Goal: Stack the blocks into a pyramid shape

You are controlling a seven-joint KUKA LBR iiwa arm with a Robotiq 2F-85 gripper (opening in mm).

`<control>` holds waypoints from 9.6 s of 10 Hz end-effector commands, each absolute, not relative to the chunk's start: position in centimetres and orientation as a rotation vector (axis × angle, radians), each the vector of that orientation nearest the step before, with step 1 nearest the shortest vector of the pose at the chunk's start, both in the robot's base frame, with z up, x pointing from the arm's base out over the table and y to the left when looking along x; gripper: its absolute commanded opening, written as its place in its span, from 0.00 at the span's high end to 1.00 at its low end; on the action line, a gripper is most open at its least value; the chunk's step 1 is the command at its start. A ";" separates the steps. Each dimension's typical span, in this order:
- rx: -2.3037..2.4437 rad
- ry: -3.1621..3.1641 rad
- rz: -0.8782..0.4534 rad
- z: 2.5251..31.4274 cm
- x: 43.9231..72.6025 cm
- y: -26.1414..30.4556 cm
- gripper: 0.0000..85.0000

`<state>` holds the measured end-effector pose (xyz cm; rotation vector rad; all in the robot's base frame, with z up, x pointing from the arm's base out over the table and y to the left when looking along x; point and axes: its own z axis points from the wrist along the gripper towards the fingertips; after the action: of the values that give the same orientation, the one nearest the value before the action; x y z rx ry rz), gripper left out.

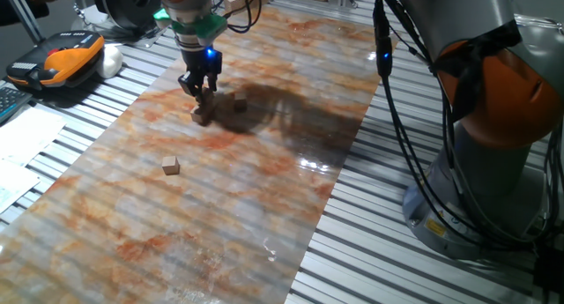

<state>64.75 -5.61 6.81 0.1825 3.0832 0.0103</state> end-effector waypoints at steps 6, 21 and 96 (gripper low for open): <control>0.210 3.120 0.088 10.7 64.4 -4.4 0.60; 0.855 2.958 -0.048 9.3 62.6 8.1 0.60; 1.563 2.675 0.024 5.2 61.8 14.2 0.40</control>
<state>61.84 14.19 5.20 1.5547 2.6627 0.0063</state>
